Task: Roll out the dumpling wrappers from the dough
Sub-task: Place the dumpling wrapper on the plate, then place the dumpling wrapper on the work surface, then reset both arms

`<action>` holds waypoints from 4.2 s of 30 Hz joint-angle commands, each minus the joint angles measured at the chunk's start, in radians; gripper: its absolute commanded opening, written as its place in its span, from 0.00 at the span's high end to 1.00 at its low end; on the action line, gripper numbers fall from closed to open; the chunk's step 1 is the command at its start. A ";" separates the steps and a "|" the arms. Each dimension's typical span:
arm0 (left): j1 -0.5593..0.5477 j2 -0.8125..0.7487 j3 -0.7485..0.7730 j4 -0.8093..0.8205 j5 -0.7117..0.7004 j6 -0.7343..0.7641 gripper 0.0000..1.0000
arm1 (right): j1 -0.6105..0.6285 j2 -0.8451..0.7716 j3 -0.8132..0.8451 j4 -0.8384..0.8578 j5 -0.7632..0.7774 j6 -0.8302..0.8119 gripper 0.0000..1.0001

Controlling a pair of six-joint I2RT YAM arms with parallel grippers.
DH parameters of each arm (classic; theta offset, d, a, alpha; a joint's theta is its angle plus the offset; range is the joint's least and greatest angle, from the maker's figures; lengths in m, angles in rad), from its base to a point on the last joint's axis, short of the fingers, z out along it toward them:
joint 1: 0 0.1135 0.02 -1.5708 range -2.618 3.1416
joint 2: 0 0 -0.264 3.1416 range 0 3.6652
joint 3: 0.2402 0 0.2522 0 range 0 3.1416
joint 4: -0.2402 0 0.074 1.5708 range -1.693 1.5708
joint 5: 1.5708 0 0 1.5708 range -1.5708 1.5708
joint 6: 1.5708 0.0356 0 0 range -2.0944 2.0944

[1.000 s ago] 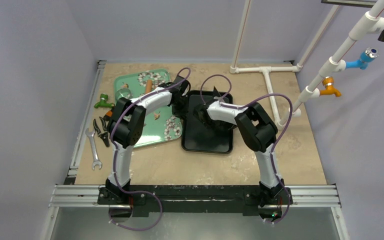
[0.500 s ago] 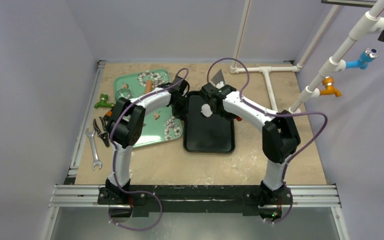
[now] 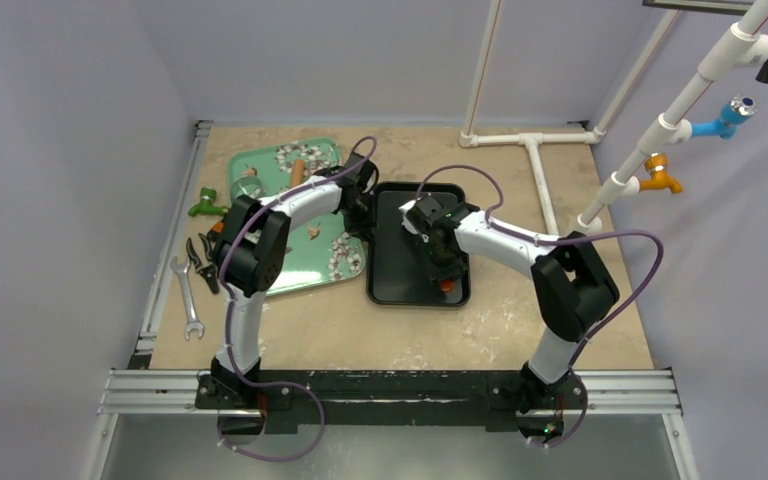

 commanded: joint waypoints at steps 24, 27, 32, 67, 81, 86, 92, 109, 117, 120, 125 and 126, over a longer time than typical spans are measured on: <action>0.003 -0.014 -0.013 -0.041 0.019 0.001 1.00 | 0.043 0.243 0.229 -0.163 0.024 0.089 1.00; 0.004 -0.013 -0.011 -0.043 0.018 0.001 1.00 | 0.043 0.245 0.241 -0.160 -0.001 0.096 1.00; 0.005 -0.015 -0.008 -0.044 0.024 0.009 1.00 | 0.047 0.209 0.297 -0.162 -0.005 0.071 1.00; 0.207 -0.369 0.234 -0.384 -0.001 0.346 0.39 | 0.079 0.031 0.534 -0.025 -0.120 0.084 1.00; 0.434 -0.596 0.104 -0.393 -0.234 0.478 0.33 | 0.205 0.457 0.726 0.252 -0.625 0.197 1.00; 0.434 -0.595 0.059 -0.396 -0.198 0.451 0.34 | 0.197 0.555 0.741 0.241 -0.588 0.217 0.80; 0.434 -0.596 0.059 -0.399 -0.210 0.487 0.34 | 0.178 0.538 0.697 0.263 -0.531 0.228 0.51; 0.434 -0.855 -0.173 -0.189 -0.290 0.776 0.31 | -0.029 -0.088 0.355 0.424 -0.162 0.021 0.01; 0.434 -1.176 -0.502 -0.059 -0.291 0.887 0.29 | -0.278 -0.420 -0.134 0.688 0.007 -0.035 0.01; 0.434 -1.372 -0.675 0.113 -0.196 0.919 0.26 | -0.314 -0.546 -0.285 0.816 0.103 -0.058 0.01; 0.434 -1.515 -0.885 0.227 -0.036 0.832 0.00 | -0.360 -0.664 -0.477 0.993 0.329 -0.109 0.01; 0.434 -1.516 -0.907 0.232 -0.020 0.826 0.00 | -0.364 -0.682 -0.524 1.048 0.368 -0.133 0.01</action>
